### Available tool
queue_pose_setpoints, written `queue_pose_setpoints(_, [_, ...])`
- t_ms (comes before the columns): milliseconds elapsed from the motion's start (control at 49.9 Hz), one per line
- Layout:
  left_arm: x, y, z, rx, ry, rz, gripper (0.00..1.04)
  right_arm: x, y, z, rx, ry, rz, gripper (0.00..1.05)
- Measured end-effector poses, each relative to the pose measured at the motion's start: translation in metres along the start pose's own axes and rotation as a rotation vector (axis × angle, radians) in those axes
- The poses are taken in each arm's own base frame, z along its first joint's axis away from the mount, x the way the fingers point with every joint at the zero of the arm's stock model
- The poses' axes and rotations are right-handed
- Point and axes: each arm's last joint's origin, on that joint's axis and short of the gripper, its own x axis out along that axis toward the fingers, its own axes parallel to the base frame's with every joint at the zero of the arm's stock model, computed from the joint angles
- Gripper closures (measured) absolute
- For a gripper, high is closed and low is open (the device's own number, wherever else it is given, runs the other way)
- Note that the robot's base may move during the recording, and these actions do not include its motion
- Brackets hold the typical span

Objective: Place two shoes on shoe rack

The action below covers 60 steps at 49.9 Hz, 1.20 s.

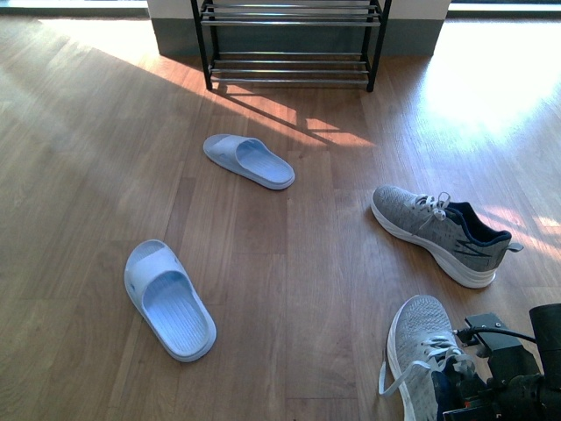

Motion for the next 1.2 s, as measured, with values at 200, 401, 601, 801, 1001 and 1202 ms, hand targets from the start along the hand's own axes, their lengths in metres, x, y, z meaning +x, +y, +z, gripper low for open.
queue_pose_setpoints(200, [0.0,0.0,0.0,0.0,0.0,0.0,0.09,-0.02,0.0,0.011,0.017,-0.064,-0.003,1.02])
queue_pose_setpoints(401, [0.0,0.0,0.0,0.0,0.0,0.0,0.09,-0.078,0.001,0.028,0.055,-0.189,0.034,1.03])
queue_pose_setpoints(601, [0.0,0.0,0.0,0.0,0.0,0.0,0.09,-0.143,-0.005,0.04,0.091,-0.324,0.067,1.03])
queue_pose_setpoints(801, [0.0,0.0,0.0,0.0,0.0,0.0,0.09,-0.224,-0.013,0.044,0.143,-0.482,0.08,1.03])
queue_pose_setpoints(1001, [0.0,0.0,0.0,0.0,0.0,0.0,0.09,-0.3,-0.017,0.041,0.16,-0.669,0.09,1.03])
queue_pose_setpoints(1202, [0.0,0.0,0.0,0.0,0.0,0.0,0.09,-0.326,-0.011,0.026,0.136,-0.791,0.08,1.03])
